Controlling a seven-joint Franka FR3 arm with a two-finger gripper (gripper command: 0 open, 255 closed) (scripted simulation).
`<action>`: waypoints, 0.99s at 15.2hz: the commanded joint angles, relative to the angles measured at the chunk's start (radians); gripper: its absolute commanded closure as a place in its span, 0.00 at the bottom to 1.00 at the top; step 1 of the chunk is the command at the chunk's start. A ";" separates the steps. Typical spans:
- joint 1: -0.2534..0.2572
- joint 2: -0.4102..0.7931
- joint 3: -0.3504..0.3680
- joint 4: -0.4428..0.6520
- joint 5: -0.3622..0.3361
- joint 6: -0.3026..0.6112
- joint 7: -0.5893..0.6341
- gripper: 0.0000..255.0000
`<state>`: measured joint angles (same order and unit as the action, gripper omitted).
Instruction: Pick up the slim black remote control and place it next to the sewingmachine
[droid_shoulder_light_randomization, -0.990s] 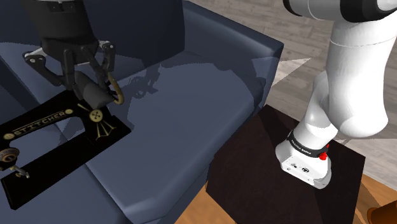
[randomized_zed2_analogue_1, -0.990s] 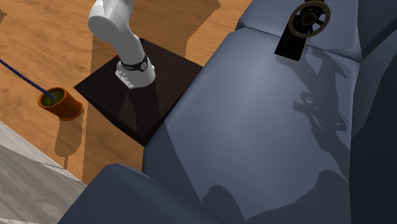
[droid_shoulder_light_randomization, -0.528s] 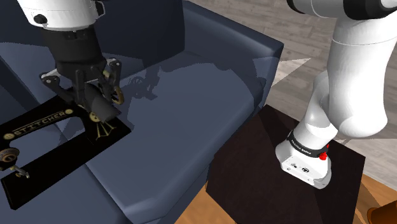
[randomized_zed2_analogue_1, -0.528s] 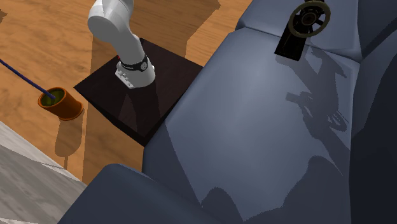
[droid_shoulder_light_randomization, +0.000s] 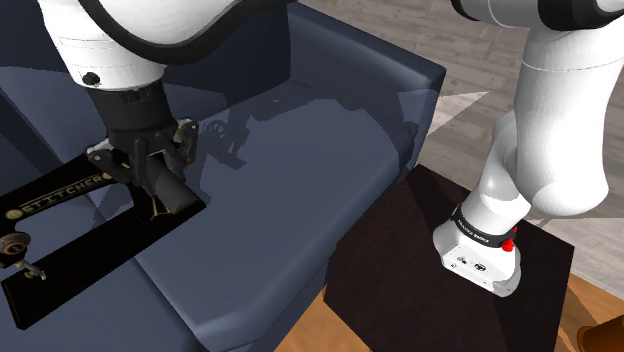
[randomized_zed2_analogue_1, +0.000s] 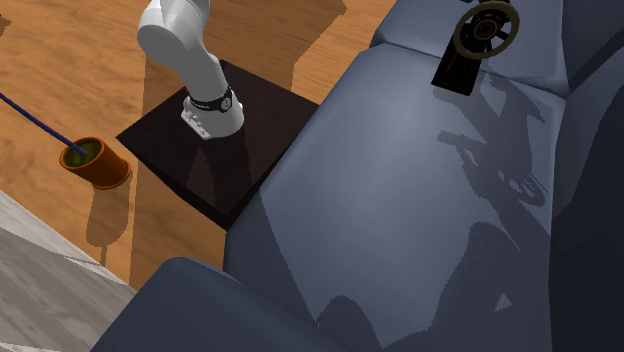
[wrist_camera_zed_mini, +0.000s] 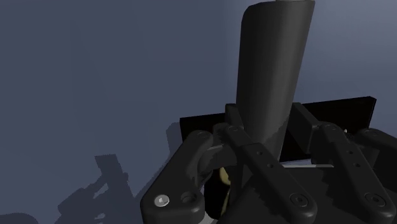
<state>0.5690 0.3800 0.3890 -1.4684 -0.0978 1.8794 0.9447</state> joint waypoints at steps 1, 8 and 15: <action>-0.003 0.002 -0.001 -0.023 -0.001 0.026 -0.002 1.00; -0.005 0.017 -0.006 -0.096 -0.008 0.113 0.001 1.00; -0.004 0.043 -0.012 -0.155 -0.020 0.196 0.006 1.00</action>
<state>0.5649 0.4179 0.3785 -1.6176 -0.1153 2.0639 0.9500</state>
